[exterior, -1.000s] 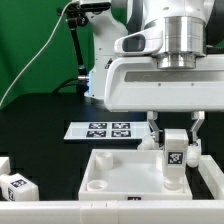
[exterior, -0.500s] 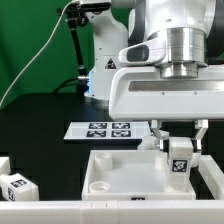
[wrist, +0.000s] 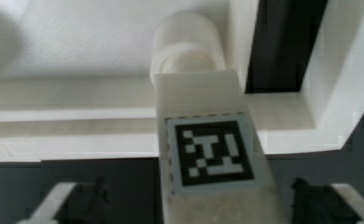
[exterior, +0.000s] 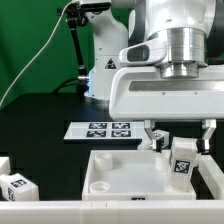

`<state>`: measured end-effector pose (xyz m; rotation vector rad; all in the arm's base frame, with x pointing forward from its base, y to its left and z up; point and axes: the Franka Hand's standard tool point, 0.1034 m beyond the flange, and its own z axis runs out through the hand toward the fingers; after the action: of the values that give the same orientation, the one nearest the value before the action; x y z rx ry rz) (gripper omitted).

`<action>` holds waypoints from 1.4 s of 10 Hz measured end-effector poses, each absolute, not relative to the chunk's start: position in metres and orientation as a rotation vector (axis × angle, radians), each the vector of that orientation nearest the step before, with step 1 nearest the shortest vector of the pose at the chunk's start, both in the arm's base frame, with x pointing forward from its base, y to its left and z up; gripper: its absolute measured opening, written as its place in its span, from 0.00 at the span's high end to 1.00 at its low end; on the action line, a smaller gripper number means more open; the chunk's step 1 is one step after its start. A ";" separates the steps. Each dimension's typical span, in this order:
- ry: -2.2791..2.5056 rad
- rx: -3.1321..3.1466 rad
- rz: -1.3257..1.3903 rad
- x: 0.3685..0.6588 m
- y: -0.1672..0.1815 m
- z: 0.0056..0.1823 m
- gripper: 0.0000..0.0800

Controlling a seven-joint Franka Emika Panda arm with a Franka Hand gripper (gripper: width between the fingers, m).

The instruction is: Assemble one leg

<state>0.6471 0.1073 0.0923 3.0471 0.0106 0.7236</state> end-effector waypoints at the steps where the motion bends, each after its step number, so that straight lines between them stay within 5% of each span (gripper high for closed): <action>1: 0.009 3.048 0.727 0.649 0.107 0.100 0.23; 5: 0.001 3.062 0.651 0.648 0.106 0.107 0.19; 12: -0.046 3.052 -0.172 0.639 0.090 0.111 0.19; 14: -0.035 3.058 -0.133 0.646 0.098 0.109 0.19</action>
Offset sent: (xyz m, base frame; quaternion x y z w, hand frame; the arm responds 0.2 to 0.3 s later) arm 0.0000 0.0000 0.0000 0.0000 0.0000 0.0000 1.0000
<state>0.6463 0.0977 0.1093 3.0584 -0.0348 -0.1328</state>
